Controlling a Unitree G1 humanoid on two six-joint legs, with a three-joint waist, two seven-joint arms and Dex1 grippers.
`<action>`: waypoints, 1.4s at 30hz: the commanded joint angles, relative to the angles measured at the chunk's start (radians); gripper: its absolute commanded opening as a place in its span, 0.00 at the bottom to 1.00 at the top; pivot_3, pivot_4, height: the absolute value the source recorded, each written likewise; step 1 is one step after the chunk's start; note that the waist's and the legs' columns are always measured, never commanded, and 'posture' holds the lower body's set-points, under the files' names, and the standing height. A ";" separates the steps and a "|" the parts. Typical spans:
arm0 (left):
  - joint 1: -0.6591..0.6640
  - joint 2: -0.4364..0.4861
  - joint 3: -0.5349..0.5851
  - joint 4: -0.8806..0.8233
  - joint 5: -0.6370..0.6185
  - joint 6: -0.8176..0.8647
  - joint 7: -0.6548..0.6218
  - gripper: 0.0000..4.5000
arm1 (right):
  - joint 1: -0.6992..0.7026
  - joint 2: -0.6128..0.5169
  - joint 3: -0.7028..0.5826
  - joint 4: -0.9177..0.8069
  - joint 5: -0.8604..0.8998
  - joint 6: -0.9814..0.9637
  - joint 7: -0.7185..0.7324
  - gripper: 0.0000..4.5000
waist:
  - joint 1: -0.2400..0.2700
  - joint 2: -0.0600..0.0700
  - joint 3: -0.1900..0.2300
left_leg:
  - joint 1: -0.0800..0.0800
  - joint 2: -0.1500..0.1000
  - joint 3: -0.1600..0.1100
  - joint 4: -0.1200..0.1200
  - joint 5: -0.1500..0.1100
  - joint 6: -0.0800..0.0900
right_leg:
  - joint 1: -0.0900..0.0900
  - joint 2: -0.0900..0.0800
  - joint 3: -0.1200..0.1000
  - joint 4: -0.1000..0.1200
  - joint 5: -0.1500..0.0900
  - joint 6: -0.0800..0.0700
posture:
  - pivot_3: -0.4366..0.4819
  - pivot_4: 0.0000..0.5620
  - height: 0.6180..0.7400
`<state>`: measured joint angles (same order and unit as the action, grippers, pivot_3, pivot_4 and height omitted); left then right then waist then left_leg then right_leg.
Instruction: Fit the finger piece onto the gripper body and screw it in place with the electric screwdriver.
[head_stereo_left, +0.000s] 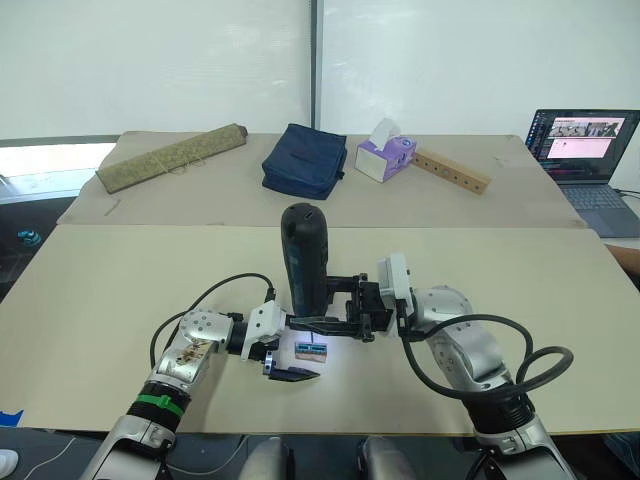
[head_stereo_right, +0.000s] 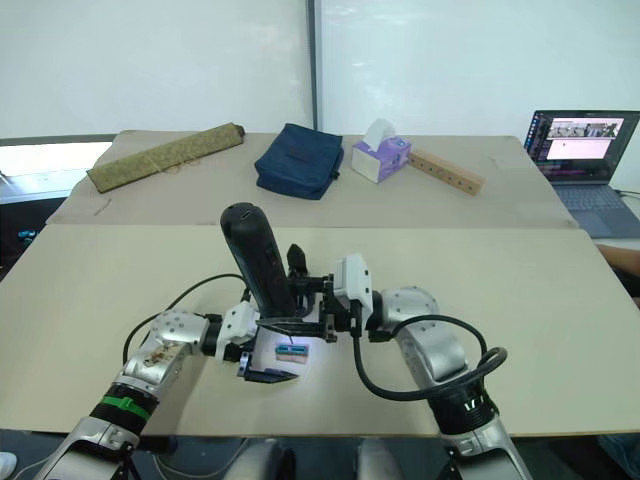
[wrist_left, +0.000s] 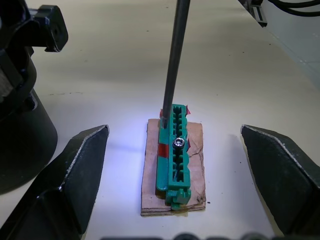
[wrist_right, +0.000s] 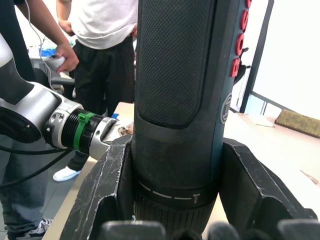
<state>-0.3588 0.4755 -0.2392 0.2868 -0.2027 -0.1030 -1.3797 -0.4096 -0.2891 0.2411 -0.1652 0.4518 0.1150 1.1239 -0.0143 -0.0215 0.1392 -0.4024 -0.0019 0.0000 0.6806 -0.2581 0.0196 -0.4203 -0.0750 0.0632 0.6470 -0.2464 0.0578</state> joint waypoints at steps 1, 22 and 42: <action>0.006 0.005 -0.009 -0.007 0.002 0.015 0.006 1.00 | -0.026 0.011 -0.013 -0.026 0.014 -0.036 0.005 0.43 | 0.000 0.000 0.000 | 0.000 0.000 0.000 0.000 0.000 0.000 | 0.000 0.000 0.000 0.000 0.000 0.000 | 0.48 0.27 1.00; 0.004 0.006 -0.007 0.004 0.005 0.011 0.011 1.00 | -0.020 0.014 -0.002 -0.036 0.035 0.005 0.010 0.43 | 0.000 0.000 0.000 | 0.000 0.000 0.000 0.000 0.000 0.000 | 0.000 0.000 0.000 0.000 0.000 0.000 | 0.48 0.27 1.00; 0.011 0.007 -0.007 0.019 0.008 -0.006 0.012 1.00 | -0.035 0.025 -0.003 -0.021 0.033 0.018 0.008 0.43 | 0.000 0.000 0.000 | 0.000 0.000 0.000 0.000 0.000 0.000 | 0.000 0.000 0.000 0.001 0.000 0.000 | 0.48 0.27 1.00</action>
<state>-0.3587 0.4757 -0.2394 0.2898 -0.2021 -0.1066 -1.3709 -0.4194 -0.2726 0.2576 -0.1614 0.4536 0.1409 1.1313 -0.0144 -0.0215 0.1392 -0.4021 -0.0020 -0.0001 0.6806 -0.2580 0.0194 -0.4202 -0.0750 0.0632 0.6475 -0.2464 0.0578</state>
